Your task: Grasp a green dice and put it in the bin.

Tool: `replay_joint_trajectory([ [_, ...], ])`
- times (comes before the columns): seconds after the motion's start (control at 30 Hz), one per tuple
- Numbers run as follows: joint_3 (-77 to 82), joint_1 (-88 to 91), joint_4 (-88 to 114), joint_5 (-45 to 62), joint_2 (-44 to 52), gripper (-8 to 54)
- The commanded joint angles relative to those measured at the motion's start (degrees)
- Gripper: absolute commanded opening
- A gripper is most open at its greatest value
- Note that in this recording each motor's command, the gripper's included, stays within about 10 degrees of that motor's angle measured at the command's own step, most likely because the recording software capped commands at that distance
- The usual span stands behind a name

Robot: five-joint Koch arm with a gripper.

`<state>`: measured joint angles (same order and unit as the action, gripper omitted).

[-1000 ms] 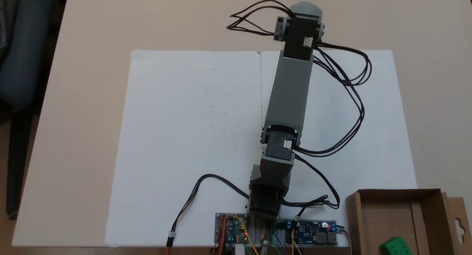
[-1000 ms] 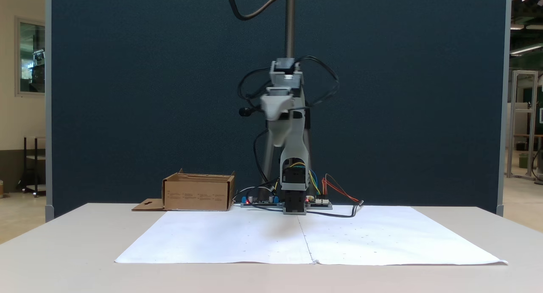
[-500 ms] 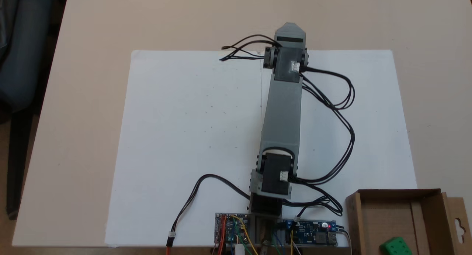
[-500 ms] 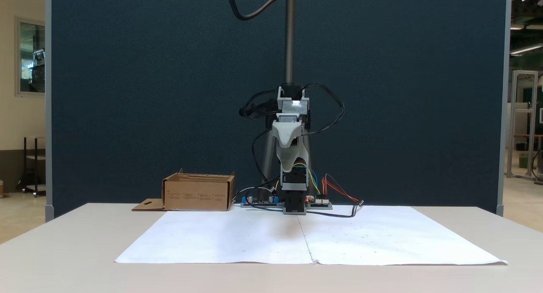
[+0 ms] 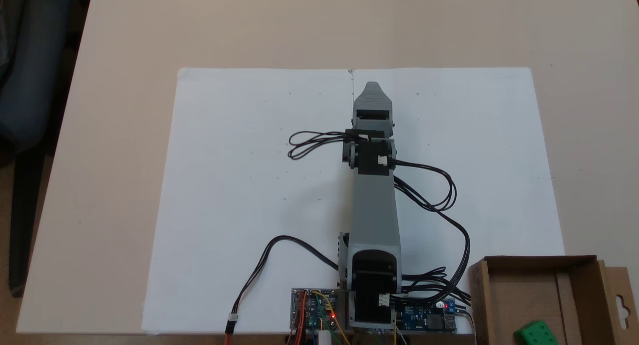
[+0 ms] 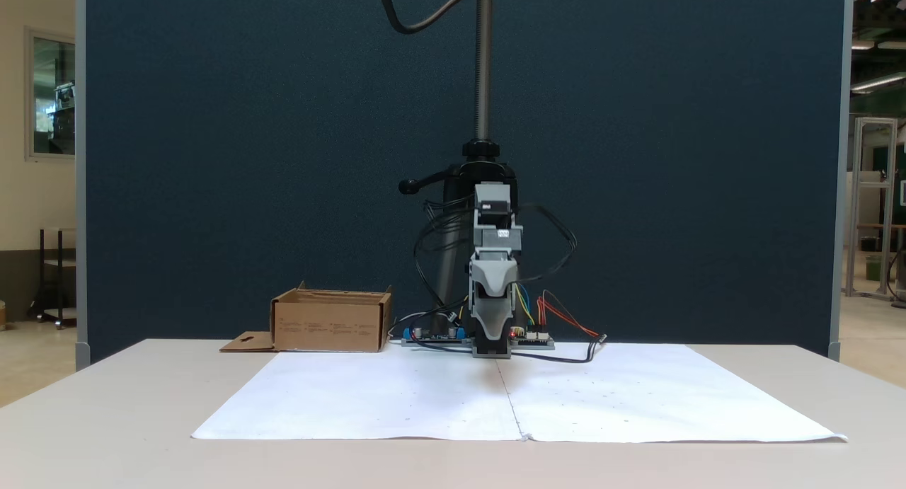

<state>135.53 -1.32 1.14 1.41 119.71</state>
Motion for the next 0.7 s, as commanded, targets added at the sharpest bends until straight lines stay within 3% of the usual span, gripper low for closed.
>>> replay_joint_trajectory([
  [0.0,1.7,1.8,-9.6,2.7,4.5,43.1],
  [0.37,24.7,3.7,-31.4,4.0,14.7,43.3],
  [0.67,39.0,1.4,-49.8,3.9,16.3,43.3],
])
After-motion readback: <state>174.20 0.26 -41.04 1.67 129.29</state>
